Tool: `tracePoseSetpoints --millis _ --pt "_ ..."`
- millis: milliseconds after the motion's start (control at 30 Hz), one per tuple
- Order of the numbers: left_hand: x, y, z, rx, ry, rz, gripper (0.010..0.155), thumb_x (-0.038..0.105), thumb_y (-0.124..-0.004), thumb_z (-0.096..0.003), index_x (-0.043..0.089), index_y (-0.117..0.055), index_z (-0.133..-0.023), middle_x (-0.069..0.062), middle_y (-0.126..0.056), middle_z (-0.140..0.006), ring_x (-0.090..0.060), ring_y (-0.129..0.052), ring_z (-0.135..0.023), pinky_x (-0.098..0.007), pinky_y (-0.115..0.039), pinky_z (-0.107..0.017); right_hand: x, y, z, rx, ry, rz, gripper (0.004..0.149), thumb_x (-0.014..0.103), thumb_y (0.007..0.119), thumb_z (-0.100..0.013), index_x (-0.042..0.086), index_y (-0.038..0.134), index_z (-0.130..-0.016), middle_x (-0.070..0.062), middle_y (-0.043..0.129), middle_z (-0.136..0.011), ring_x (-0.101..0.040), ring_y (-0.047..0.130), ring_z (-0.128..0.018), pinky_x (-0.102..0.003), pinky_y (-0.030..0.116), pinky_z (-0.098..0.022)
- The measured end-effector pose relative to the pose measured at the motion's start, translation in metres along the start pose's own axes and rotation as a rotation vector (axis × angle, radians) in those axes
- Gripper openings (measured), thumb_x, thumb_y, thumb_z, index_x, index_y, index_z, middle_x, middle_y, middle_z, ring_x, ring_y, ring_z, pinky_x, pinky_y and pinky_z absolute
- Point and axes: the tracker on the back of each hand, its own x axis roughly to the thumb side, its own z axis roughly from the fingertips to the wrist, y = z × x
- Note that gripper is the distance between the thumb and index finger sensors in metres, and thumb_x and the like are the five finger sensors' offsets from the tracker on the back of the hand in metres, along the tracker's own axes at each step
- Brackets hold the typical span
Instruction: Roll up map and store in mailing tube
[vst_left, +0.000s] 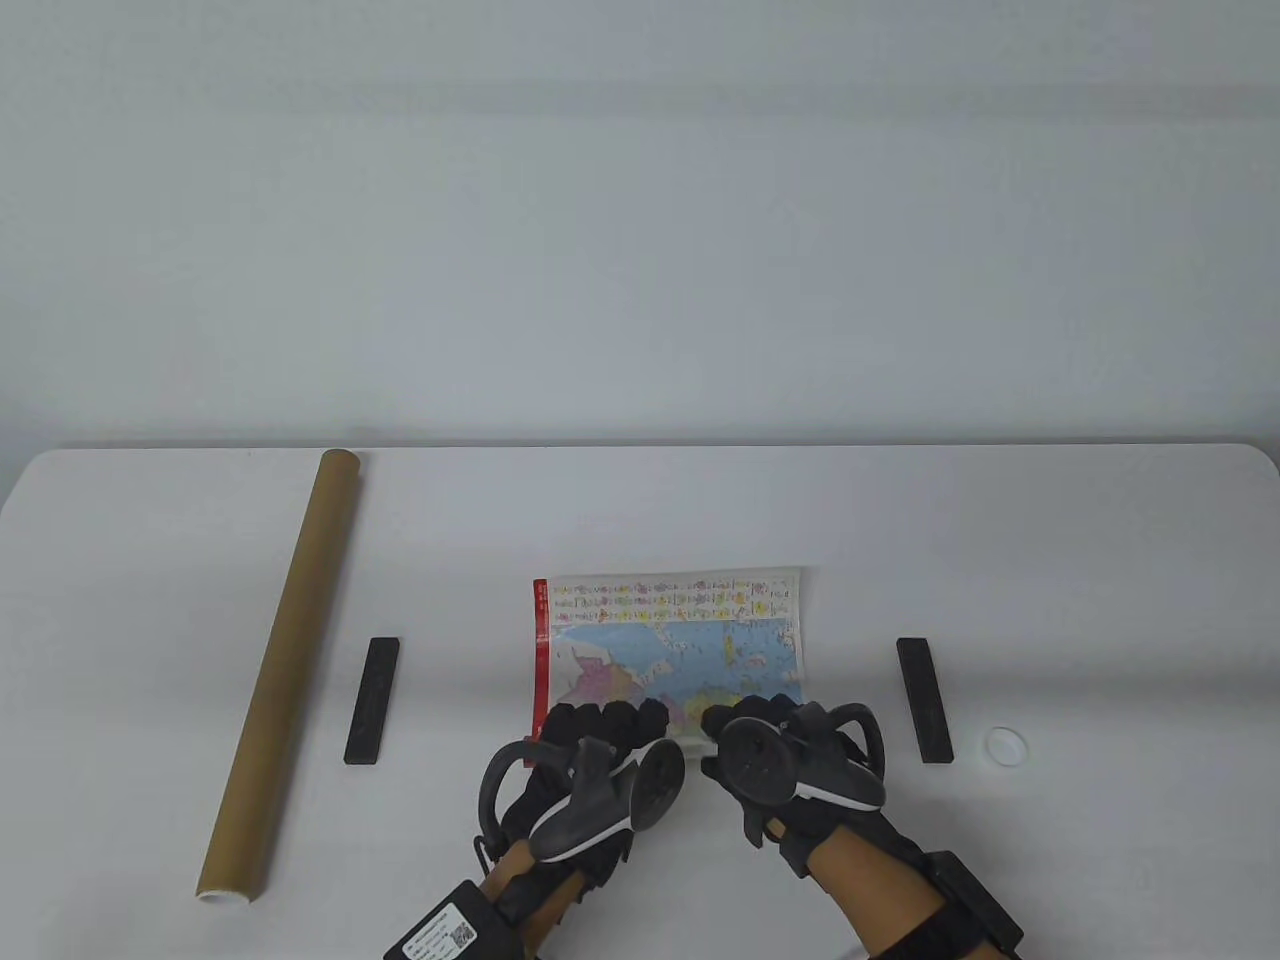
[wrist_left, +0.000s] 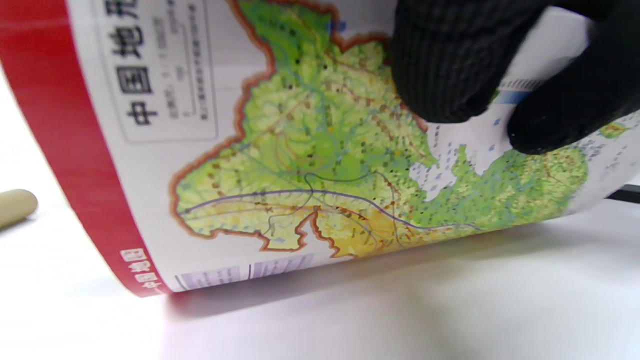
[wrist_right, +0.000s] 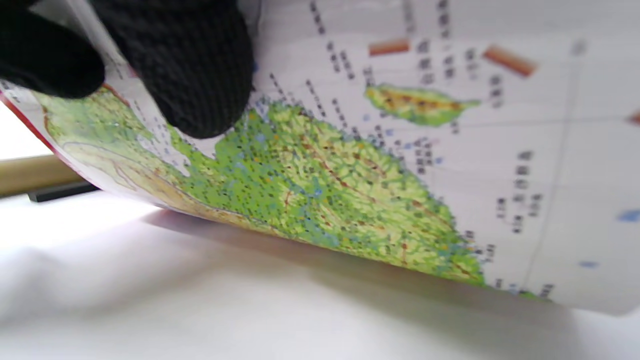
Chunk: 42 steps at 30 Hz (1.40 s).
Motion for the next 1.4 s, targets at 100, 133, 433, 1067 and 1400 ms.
tracePoseSetpoints --millis 100,133,433,1067,1400 --pt "0.001 -0.004 0.000 0.028 -0.007 -0.018 0.059 0.055 -0.086 -0.0389 0.043 -0.069 -0.093 0.008 -0.084 -0.080 -0.016 -0.094 -0.071 -0.042 -0.071 -0.071 -0.004 0.002 -0.001 0.044 -0.004 -0.089 0.053 0.038 0.089 -0.048 0.008 0.083 -0.091 -0.007 0.089 -0.063 -0.032 0.094 -0.049 -0.059 0.075 -0.048" --pt "0.000 -0.005 -0.002 0.028 -0.010 -0.016 0.058 0.056 -0.087 -0.0376 0.043 -0.071 -0.092 0.009 -0.086 -0.076 -0.015 -0.095 -0.066 -0.041 -0.073 -0.069 -0.004 0.003 -0.001 0.050 -0.011 -0.102 0.053 0.038 0.089 -0.048 0.008 0.082 -0.092 -0.008 0.089 -0.064 -0.033 0.094 -0.049 -0.059 0.075 -0.048" --pt "-0.016 -0.015 -0.009 -0.040 0.026 0.161 0.056 0.062 -0.091 -0.0309 0.040 -0.081 -0.081 0.011 -0.093 -0.053 -0.008 -0.100 -0.043 -0.036 -0.081 -0.060 0.019 -0.005 0.011 -0.127 -0.118 0.197 0.071 0.039 0.091 -0.047 0.008 0.067 -0.106 -0.012 0.081 -0.081 -0.041 0.086 -0.071 -0.067 0.063 -0.059" --pt "0.006 -0.006 0.003 0.146 -0.045 -0.106 0.066 0.065 -0.084 -0.0339 0.043 -0.069 -0.094 0.009 -0.084 -0.081 -0.017 -0.094 -0.072 -0.042 -0.071 -0.071 -0.010 0.005 -0.002 0.071 -0.032 -0.147 0.056 0.039 0.090 -0.048 0.006 0.082 -0.092 -0.002 0.088 -0.051 -0.027 0.093 -0.039 -0.057 0.077 -0.045" --pt "-0.002 -0.008 -0.003 -0.001 -0.042 0.019 0.052 0.063 -0.083 -0.0340 0.040 -0.084 -0.080 0.009 -0.091 -0.062 -0.012 -0.100 -0.052 -0.038 -0.080 -0.061 0.001 0.004 0.003 0.020 -0.092 -0.001 0.058 0.039 0.088 -0.050 0.010 0.078 -0.100 -0.009 0.085 -0.070 -0.037 0.089 -0.058 -0.064 0.068 -0.055"
